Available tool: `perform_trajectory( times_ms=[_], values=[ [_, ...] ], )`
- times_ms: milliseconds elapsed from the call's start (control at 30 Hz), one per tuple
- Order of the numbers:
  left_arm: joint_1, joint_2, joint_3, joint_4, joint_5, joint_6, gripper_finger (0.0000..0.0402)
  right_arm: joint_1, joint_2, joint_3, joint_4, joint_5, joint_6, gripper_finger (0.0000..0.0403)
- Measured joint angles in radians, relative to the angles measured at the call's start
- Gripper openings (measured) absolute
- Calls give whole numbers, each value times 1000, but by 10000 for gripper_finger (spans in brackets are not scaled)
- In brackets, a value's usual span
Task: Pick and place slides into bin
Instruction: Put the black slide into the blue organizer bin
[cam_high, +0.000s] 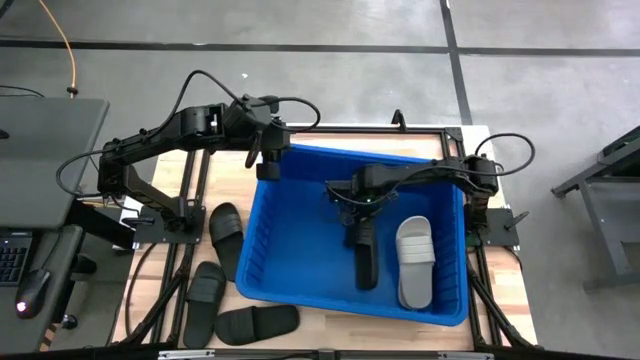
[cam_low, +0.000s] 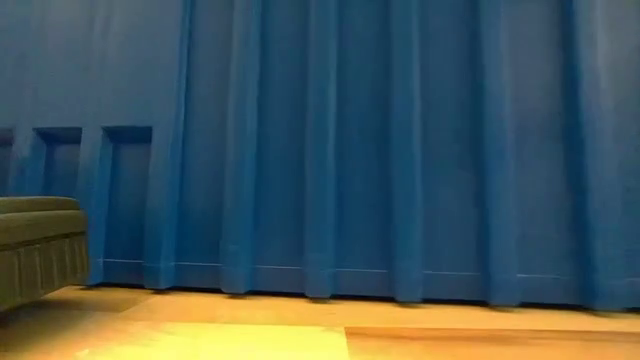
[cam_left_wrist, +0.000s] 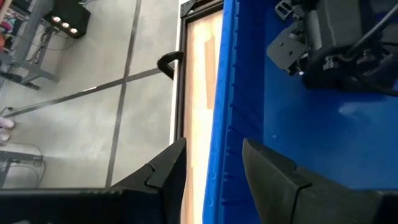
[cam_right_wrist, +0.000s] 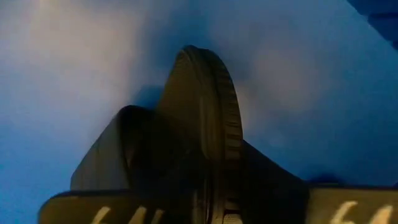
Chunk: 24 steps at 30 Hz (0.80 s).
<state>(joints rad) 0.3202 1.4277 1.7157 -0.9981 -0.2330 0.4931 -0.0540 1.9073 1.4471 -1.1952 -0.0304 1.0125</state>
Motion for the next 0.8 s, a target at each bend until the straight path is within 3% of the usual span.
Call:
perform_trajectory(
  times_ms=[200, 667, 800],
  values=[
    [0, 0, 0, 0, 17, 0, 147, 2, 7, -3, -44, -5, -68, 61],
    [0, 0, 0, 9, 17, 9, 147, 3, 14, -10, -193, -30, -84, 197],
    [0, 0, 0, 13, 16, 28, 147, 3, 13, -10, -249, 29, -82, 215]
  ],
)
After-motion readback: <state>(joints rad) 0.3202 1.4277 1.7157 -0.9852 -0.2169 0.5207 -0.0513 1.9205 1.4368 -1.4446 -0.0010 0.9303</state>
